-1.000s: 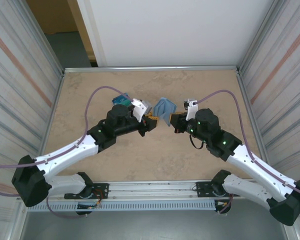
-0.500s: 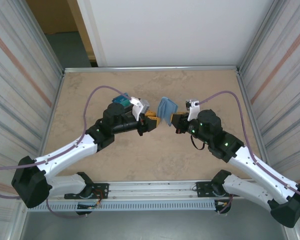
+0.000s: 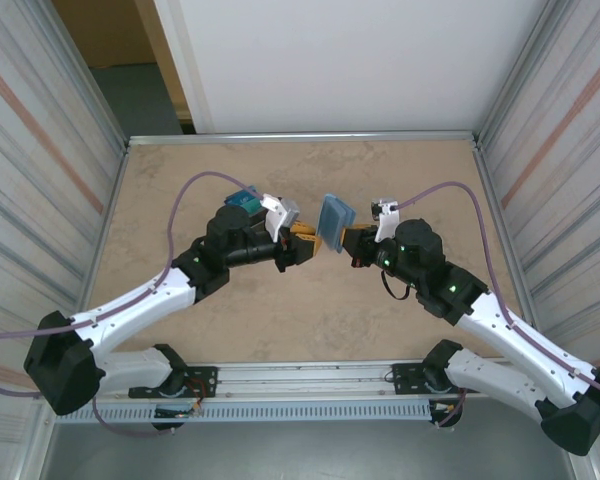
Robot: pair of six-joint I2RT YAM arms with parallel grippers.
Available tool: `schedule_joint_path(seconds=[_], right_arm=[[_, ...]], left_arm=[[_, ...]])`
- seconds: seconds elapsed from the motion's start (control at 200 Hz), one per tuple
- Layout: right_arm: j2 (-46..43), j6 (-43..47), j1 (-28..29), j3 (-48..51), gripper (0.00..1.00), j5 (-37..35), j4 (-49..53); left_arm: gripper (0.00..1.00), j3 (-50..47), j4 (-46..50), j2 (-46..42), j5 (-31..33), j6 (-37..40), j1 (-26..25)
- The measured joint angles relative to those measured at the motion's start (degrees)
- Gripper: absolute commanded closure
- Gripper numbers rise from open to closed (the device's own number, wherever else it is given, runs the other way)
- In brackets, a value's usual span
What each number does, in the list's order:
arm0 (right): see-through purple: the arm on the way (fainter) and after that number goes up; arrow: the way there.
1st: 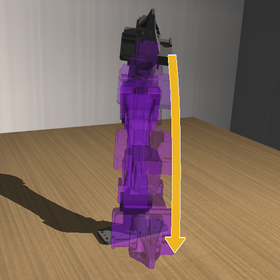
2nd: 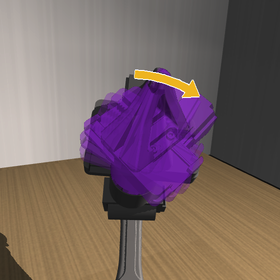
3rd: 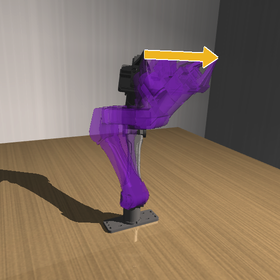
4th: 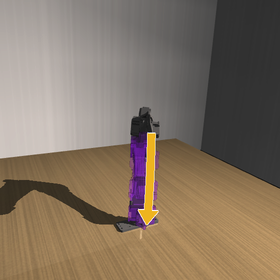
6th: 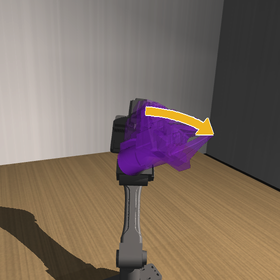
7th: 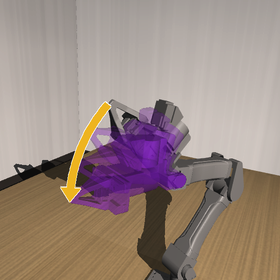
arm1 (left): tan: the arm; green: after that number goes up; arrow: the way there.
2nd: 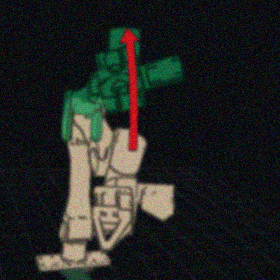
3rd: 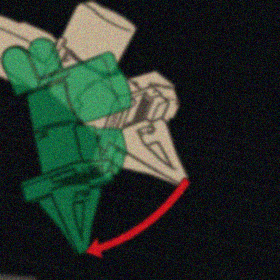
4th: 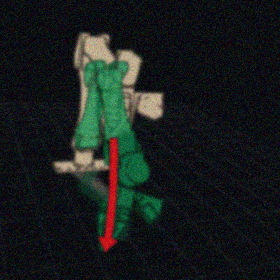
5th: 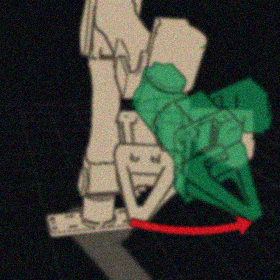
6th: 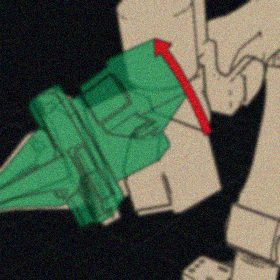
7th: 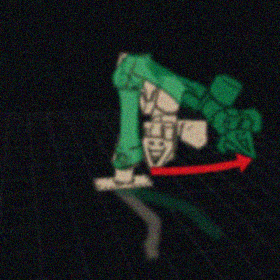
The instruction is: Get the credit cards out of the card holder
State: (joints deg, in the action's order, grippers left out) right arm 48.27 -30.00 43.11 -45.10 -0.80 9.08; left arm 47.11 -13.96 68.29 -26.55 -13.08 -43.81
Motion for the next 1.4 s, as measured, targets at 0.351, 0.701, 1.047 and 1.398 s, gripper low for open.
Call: schedule_joint_path(seconds=[0.351,0.701,1.047,1.398], right_arm=[[0.5,0.0,0.1,0.0,1.0,0.6,0.0],[3.3,-1.1,0.8,-2.8,1.0,-2.4,4.3],[6.1,-1.0,0.4,-5.0,0.75,-0.2,4.5],[7.6,-3.0,-5.0,-5.0,0.62,11.0,1.6]], left_arm=[[0.46,0.0,0.1,2.5,-0.5,-0.3,0.0],[0.91,0.0,0.9,2.6,3.9,-0.8,0.3],[1.0,0.0,0.8,2.6,5.2,-2.2,0.8],[1.0,0.0,0.8,2.5,4.9,-3.1,1.1]])
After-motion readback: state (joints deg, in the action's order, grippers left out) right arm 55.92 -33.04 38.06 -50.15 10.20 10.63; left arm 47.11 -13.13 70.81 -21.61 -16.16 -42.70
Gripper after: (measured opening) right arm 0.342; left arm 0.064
